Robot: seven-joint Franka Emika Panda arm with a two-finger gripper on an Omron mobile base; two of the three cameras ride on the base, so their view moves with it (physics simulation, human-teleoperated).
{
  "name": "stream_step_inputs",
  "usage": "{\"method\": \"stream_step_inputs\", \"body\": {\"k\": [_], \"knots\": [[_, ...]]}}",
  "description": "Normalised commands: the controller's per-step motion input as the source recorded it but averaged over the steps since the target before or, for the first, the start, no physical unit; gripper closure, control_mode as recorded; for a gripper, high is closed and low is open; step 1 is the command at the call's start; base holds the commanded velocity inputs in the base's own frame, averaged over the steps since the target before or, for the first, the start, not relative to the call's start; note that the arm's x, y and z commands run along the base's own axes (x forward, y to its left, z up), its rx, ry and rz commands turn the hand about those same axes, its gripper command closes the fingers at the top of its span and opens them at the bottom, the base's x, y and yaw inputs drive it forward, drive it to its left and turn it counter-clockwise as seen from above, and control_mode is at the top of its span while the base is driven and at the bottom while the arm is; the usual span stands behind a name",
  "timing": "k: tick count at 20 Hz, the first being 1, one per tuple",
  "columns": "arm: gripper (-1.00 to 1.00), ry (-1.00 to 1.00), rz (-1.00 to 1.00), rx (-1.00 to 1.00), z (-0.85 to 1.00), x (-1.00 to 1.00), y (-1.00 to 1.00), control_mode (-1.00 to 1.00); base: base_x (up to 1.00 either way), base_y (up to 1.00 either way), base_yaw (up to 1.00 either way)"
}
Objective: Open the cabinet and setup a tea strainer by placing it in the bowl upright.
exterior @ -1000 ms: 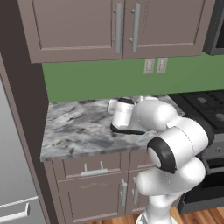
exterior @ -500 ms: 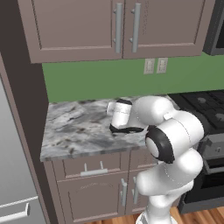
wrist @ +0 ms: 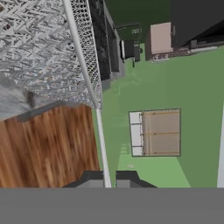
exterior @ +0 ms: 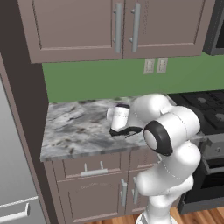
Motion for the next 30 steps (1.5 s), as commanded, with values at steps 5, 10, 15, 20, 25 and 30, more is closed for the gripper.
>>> {"method": "stream_step_inputs", "body": {"k": [5,10,15,20,25,30], "knots": [[1.0,0.0,0.0,-0.01,-0.25,0.12,0.0,-1.0,0.0,0.0,0.0],[1.0,0.0,0.0,-0.02,-0.24,0.17,0.0,-1.0,0.0,0.0,0.0],[1.0,0.0,0.0,0.0,-0.17,0.24,0.0,-1.0,0.0,0.0,0.0],[1.0,0.0,0.0,-0.01,-0.17,0.22,0.0,-1.0,0.0,0.0,0.0],[1.0,0.0,0.0,-0.02,-0.11,0.16,0.0,-1.0,0.0,0.0,0.0],[1.0,0.0,0.0,0.0,-0.05,0.05,0.0,-1.0,0.0,0.0,0.0]]}}
